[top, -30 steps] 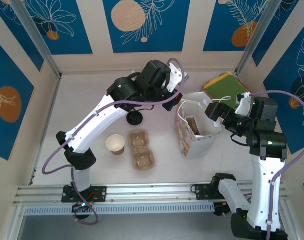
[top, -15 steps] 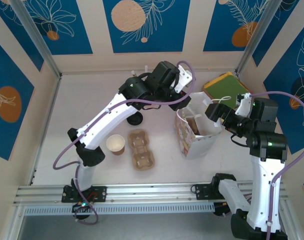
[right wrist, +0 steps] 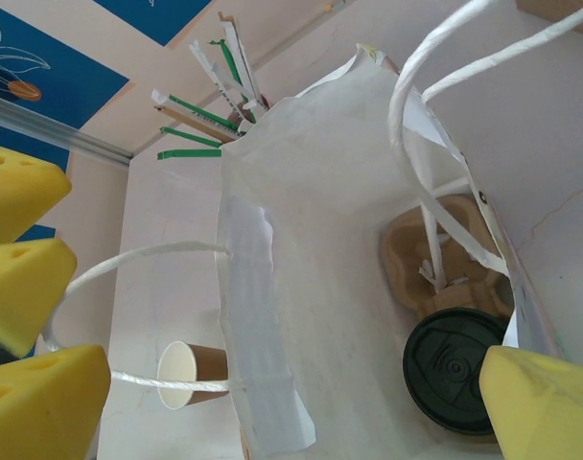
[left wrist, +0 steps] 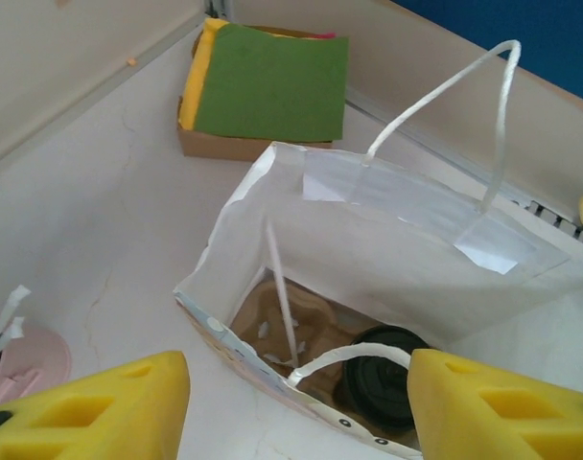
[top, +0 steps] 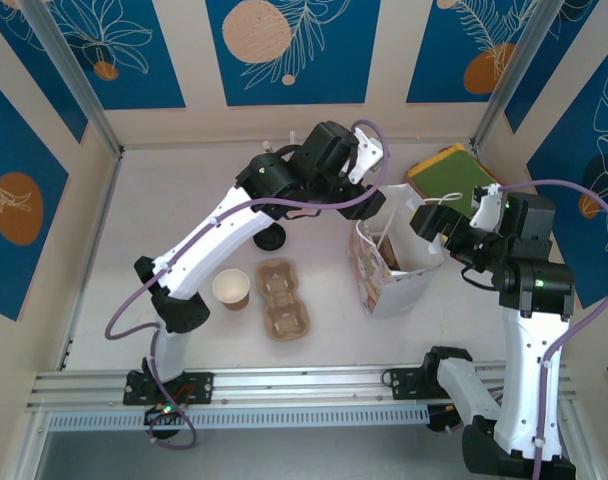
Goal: Pack the takeout coffee
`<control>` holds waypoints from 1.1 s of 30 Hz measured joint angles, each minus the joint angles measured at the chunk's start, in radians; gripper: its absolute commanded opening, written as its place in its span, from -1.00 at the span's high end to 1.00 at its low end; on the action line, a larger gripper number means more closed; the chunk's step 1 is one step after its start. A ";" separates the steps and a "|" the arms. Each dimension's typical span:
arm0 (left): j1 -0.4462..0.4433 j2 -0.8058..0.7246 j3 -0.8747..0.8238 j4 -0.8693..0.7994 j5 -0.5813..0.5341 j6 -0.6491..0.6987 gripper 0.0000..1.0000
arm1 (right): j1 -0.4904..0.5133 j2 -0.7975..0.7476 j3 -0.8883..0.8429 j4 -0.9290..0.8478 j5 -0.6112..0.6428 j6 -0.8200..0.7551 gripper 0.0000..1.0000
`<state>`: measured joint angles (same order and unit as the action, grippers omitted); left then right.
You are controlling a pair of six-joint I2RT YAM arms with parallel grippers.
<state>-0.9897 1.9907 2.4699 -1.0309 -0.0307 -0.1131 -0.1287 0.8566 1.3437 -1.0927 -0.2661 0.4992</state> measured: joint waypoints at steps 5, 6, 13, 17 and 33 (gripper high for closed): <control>0.013 -0.040 -0.039 0.025 -0.031 -0.021 -0.97 | -0.005 0.070 0.092 0.002 0.008 0.001 -0.98; 0.019 -0.058 -0.058 0.034 -0.034 -0.024 -1.00 | -0.006 0.086 0.119 -0.001 0.016 0.001 -0.98; 0.076 -0.161 -0.178 0.090 -0.042 -0.044 -1.00 | -0.020 0.190 0.269 -0.023 0.131 0.000 -0.98; 0.121 -0.190 -0.236 0.110 -0.042 -0.056 -1.00 | -0.041 0.250 0.317 -0.030 0.211 0.000 -0.98; 0.269 -0.286 -0.460 0.127 0.005 -0.081 -1.00 | -0.206 0.749 0.570 0.036 0.284 0.042 -0.99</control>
<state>-0.7212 1.7042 2.0094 -0.9035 -0.0257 -0.1940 -0.3347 1.6058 1.9137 -1.0569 0.0177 0.5411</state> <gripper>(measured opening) 0.998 0.991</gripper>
